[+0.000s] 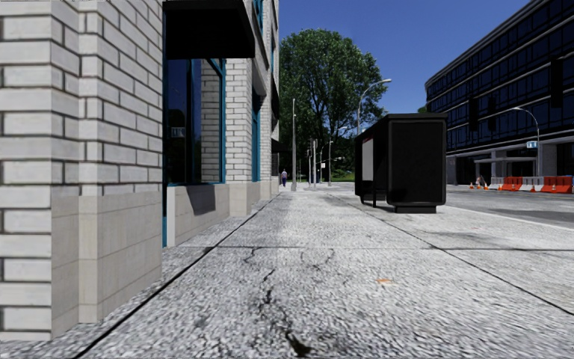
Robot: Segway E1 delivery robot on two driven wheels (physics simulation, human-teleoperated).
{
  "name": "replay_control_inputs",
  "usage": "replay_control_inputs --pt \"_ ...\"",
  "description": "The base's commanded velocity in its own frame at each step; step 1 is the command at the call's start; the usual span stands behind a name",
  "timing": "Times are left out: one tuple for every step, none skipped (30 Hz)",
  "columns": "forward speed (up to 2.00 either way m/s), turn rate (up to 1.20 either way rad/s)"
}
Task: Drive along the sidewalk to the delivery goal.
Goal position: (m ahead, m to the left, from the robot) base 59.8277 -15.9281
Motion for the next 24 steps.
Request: replay_control_inputs --pt "2.0 0.0" --pt "2.0 0.0" --pt "2.0 0.0" --pt "2.0 0.0" --pt "2.0 0.0" --pt "2.0 0.0" --pt "2.0 0.0" --pt "2.0 0.0" --pt "2.0 0.0" --pt "2.0 0.0" --pt "2.0 0.0" --pt "2.0 0.0" --pt "2.0 0.0" --pt "2.0 0.0" --pt "2.0 0.0" --pt "2.0 0.0" --pt "2.0 0.0" --pt "2.0 0.0" --pt "2.0 0.0" --pt "2.0 0.0" --pt "2.0 0.0" --pt "2.0 0.0" --pt "2.0 0.0" --pt "2.0 0.0"
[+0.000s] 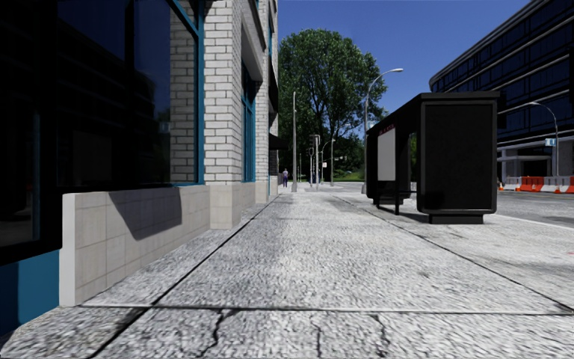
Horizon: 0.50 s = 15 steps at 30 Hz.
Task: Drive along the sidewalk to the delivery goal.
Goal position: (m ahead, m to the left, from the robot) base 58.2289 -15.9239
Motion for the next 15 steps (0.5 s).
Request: replay_control_inputs --pt "2.0 0.0" --pt "2.0 0.0" --pt "2.0 -0.11" --pt "2.0 -0.25" --pt "2.0 -0.32" --pt "2.0 -0.32" --pt "2.0 -0.35" --pt "2.0 -0.35" --pt "2.0 -0.35" --pt "2.0 -0.35" --pt "2.0 -0.35" --pt "2.0 -0.35" --pt "2.0 -0.35" --pt "2.0 -0.35" --pt "2.0 -0.35"
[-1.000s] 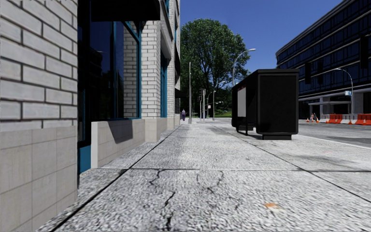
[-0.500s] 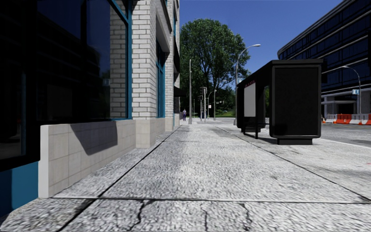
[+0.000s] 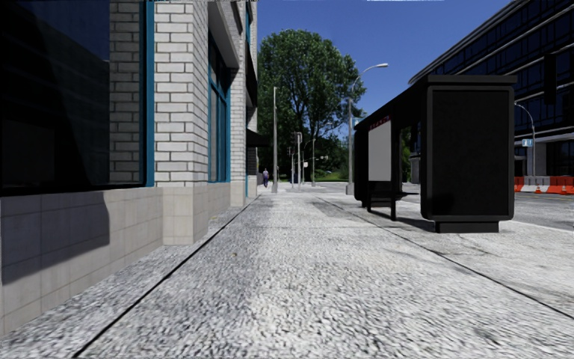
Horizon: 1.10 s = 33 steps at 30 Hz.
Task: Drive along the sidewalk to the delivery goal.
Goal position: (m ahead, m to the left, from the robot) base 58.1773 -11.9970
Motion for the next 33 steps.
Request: replay_control_inputs --pt "2.0 -0.33" --pt "2.0 -0.33" --pt "2.0 -0.27" --pt "2.0 -0.1" --pt "2.0 -0.1" --pt "2.0 0.0" --pt "2.0 0.0" --pt "2.0 0.0" --pt "2.0 0.0" --pt "2.0 0.0" --pt "2.0 0.0" --pt "2.0 0.0" --pt "2.0 0.0" --pt "2.0 0.0" --pt "2.0 0.0" --pt "2.0 0.0" --pt "2.0 0.0" --pt "2.0 0.0" --pt "2.0 0.0" --pt "2.0 0.0" --pt "2.0 0.0" --pt "2.0 0.0" --pt "2.0 0.0" --pt "2.0 0.0" --pt "2.0 0.0" --pt "2.0 0.0" --pt "2.0 0.0" --pt "2.0 0.0" --pt "2.0 0.0" --pt "2.0 0.0" --pt "2.0 0.0" --pt "2.0 0.0" --pt "2.0 0.0"
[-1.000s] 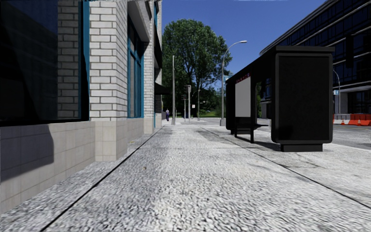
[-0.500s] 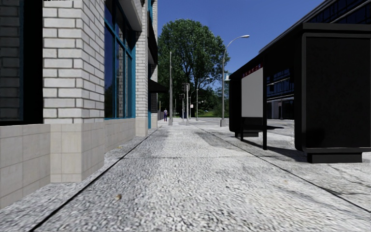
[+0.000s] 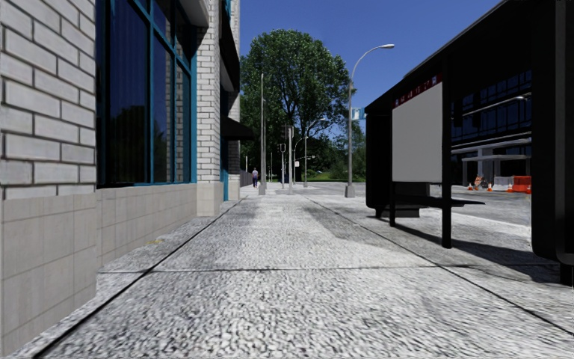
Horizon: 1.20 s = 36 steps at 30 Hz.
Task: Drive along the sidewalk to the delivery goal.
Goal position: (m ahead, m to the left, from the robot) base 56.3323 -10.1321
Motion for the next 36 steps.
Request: replay_control_inputs --pt "2.0 0.0" --pt "2.0 0.0" --pt "2.0 0.0" --pt "2.0 0.0" --pt "2.0 0.0" --pt "2.0 0.0" --pt "2.0 0.0" --pt "2.0 0.0" --pt "2.0 0.0" --pt "2.0 0.0" --pt "2.0 0.0" --pt "2.0 0.0" --pt "2.0 0.0" --pt "2.0 0.0" --pt "2.0 0.0" --pt "2.0 0.0" --pt "2.0 0.0" --pt "2.0 0.0" --pt "2.0 0.0" --pt "2.0 0.0" --pt "2.0 0.0" --pt "2.0 0.0" --pt "2.0 0.0" --pt "2.0 0.0" --pt "2.0 0.0" --pt "2.0 0.0" --pt "2.0 0.0" --pt "2.0 0.0" --pt "2.0 0.0" --pt "2.0 0.0" --pt "2.0 0.0" --pt "2.0 0.0" --pt "2.0 0.0" --pt "2.0 0.0" --pt "2.0 0.0" --pt "2.0 0.0"
